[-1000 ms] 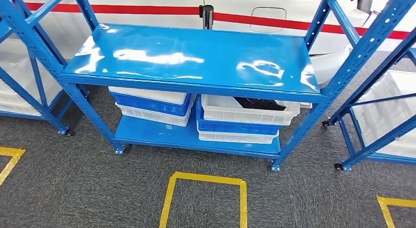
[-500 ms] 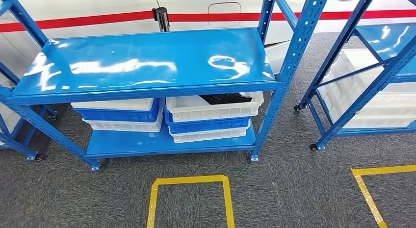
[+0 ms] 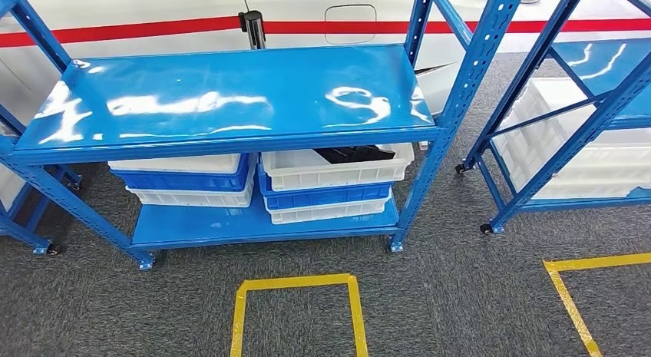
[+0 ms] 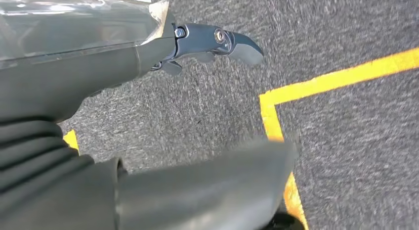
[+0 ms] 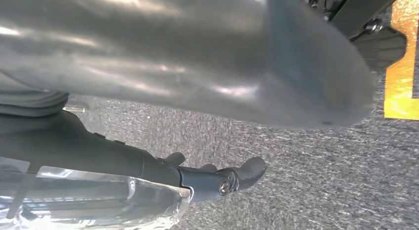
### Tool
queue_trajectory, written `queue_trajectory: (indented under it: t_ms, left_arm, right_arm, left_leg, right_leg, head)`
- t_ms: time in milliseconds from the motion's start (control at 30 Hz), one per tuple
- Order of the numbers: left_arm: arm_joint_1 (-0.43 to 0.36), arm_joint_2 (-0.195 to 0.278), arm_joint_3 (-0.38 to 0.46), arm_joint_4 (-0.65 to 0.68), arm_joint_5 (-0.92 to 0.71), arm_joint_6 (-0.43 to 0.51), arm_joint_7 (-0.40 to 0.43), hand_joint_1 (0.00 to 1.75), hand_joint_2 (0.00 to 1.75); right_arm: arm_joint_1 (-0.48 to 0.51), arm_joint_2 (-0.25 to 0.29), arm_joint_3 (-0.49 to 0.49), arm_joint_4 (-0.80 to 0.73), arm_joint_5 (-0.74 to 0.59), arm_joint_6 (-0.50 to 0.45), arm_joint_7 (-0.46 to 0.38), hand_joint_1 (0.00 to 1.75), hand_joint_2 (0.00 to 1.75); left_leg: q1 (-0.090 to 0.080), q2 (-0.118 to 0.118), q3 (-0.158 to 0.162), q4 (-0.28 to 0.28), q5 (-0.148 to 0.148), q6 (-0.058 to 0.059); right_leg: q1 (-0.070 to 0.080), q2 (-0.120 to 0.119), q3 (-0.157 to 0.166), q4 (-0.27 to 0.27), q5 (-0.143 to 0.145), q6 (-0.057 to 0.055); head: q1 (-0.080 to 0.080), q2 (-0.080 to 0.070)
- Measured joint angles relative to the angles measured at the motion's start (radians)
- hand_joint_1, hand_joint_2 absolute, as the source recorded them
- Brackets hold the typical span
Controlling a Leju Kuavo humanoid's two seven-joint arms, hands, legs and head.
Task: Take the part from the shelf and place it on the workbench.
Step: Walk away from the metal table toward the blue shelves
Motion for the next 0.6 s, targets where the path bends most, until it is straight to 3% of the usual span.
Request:
queue_trajectory:
  t_ms: [133, 267, 500, 600]
  left_arm:
    - [-0.001, 0.0, 0.0, 0.0, -0.002, -0.001, 0.001, 0.0, 1.75]
    - [-0.001, 0.0, 0.0, 0.0, -0.002, -0.002, 0.001, 0.0, 0.0]
    - [-0.001, 0.0, 0.0, 0.0, -0.002, -0.001, 0.001, 0.0, 0.0]
    - [-0.001, 0.0, 0.0, 0.0, -0.002, -0.001, 0.003, 0.0, 0.0]
  right_arm:
    - [-0.001, 0.0, -0.005, 0.0, 0.0, -0.003, 0.002, 0.0, 0.0]
    - [-0.001, 0.003, -0.005, 0.0, 0.004, 0.006, -0.013, 0.0, 0.0]
    - [0.0, 0.003, -0.005, 0.0, 0.025, 0.01, -0.024, 0.0, 0.0]
    - [0.0, 0.004, -0.005, 0.0, 0.031, 0.01, -0.024, 0.0, 0.0]
  left_leg:
    - [-0.003, 0.0, 0.0, 0.0, -0.001, 0.002]
    - [-0.003, 0.0, -0.001, 0.0, -0.002, 0.003]
    - [-0.002, 0.0, -0.001, 0.0, -0.001, 0.003]
    - [-0.002, 0.0, -0.003, 0.005, -0.003, 0.008]
  right_leg:
    - [-0.003, 0.0, 0.0, -0.001, 0.0, 0.001]
    - [-0.004, 0.0, 0.0, -0.001, 0.0, 0.001]
    - [-0.005, 0.0, 0.0, -0.001, 0.0, 0.001]
    - [-0.013, 0.0, 0.001, -0.003, 0.002, 0.004]
  head:
    - [0.0, 0.0]
    - [0.0, 0.0]
    - [0.0, 0.0]
    - [-0.001, 0.0]
